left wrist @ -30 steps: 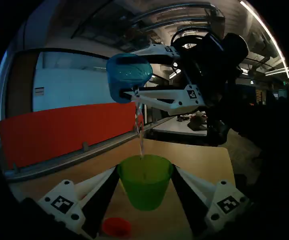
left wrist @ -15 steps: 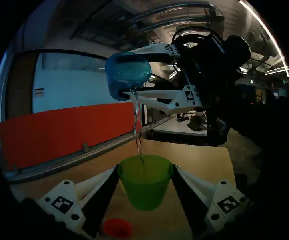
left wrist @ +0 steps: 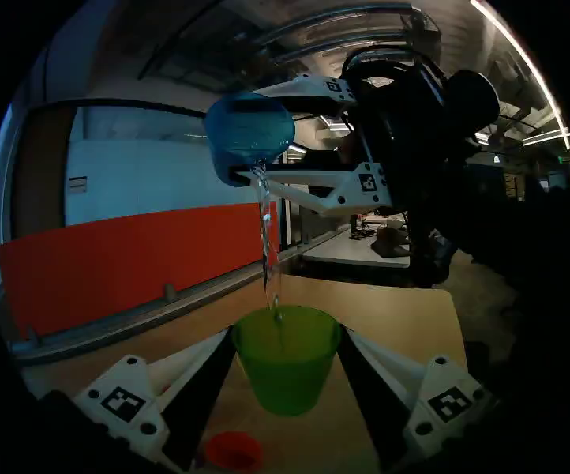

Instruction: Pour water

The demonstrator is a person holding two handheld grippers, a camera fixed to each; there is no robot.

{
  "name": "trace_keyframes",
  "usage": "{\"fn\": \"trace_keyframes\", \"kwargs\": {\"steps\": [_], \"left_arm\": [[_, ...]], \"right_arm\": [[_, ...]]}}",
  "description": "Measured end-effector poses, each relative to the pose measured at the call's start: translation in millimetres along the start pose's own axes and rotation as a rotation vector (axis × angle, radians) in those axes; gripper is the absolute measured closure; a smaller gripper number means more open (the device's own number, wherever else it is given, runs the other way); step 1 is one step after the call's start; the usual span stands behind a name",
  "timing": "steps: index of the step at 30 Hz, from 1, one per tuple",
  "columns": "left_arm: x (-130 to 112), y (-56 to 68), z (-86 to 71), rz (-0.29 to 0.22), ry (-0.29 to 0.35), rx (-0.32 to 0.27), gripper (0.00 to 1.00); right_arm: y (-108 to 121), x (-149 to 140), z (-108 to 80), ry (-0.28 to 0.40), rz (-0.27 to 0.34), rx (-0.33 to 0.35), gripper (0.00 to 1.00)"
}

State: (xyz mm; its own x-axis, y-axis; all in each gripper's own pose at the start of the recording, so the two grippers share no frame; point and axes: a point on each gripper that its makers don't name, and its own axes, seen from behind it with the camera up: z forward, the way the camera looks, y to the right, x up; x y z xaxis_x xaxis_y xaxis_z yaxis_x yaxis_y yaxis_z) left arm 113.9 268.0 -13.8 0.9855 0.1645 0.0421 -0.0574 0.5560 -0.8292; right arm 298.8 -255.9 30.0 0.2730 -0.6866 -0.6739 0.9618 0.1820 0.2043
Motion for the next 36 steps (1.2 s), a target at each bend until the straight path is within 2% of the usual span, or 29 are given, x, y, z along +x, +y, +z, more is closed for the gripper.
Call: {"fn": "trace_keyframes", "kwargs": {"steps": [20,36], "left_arm": [[1.5,-4.5,-0.6,0.003,0.007,0.011,0.11],[6.0,-5.1,-2.1,0.005,0.017,0.018,0.12]], "right_arm": [[11.8,4.3,2.9,-0.001,-0.084,-0.027,0.1],[21.5,11.7,7.7,-0.002,-0.184,-0.041,0.1]]}}
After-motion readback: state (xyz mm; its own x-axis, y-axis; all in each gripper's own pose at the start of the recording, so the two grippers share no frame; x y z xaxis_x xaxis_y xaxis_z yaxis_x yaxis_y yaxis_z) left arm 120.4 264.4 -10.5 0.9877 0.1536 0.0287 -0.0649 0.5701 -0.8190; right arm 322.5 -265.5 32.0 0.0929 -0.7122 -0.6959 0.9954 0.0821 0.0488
